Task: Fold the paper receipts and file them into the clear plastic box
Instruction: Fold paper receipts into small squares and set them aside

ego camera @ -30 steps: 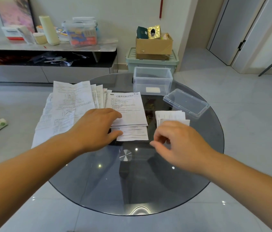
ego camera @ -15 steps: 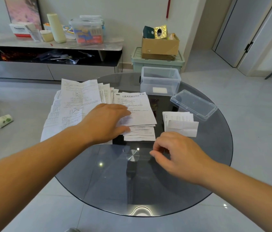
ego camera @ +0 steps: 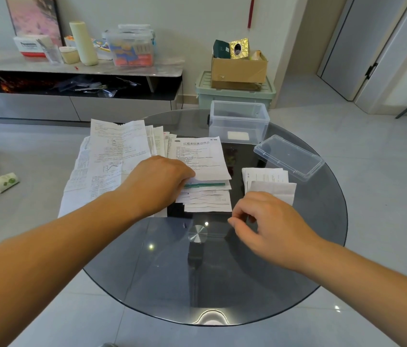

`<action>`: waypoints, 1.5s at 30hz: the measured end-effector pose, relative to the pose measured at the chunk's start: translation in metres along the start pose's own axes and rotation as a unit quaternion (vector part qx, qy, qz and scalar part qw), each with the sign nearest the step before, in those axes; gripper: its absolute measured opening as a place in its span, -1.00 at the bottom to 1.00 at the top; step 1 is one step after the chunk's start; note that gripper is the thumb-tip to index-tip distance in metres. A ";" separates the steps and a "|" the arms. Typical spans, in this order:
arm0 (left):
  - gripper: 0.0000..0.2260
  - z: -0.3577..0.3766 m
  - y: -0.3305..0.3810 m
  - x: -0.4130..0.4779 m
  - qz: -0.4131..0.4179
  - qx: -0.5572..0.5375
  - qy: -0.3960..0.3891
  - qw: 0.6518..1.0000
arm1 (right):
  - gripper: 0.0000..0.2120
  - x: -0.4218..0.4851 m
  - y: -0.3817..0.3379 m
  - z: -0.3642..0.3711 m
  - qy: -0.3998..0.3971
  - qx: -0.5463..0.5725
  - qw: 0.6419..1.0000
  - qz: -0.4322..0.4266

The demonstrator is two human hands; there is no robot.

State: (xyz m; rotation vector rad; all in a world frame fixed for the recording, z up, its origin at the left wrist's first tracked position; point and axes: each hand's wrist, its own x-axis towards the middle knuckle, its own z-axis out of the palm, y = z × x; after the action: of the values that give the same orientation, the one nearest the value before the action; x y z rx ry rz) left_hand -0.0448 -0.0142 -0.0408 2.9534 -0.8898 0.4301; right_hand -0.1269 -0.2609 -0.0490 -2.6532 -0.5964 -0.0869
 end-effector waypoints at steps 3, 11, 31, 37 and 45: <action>-0.87 -0.009 0.006 -0.006 0.010 -0.022 0.058 0.998 | -0.91 0.000 -0.003 -0.001 0.014 0.001 1.000 0.009; -0.95 -0.041 0.036 -0.064 0.039 -0.073 0.024 0.996 | -0.38 -0.015 -0.011 -0.002 0.027 0.036 0.999 0.030; -0.73 -0.056 0.065 -0.108 -0.033 -0.189 -0.160 0.968 | -0.74 -0.055 -0.022 0.001 -0.080 0.036 0.995 -0.056; -0.88 -0.048 0.051 -0.100 -0.133 -0.321 -0.154 0.925 | -0.98 -0.049 -0.025 -0.004 -0.033 0.190 0.980 0.056; -0.75 -0.036 0.050 -0.086 -0.206 -0.269 -0.163 0.927 | -0.39 -0.025 -0.019 0.005 0.019 0.163 0.973 0.161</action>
State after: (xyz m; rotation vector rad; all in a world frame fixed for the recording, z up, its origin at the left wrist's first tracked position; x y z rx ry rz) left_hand -0.1498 -0.0057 -0.0321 2.6039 -0.2949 -0.2888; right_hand -0.1575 -0.2533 -0.0500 -2.3835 -0.1449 0.0524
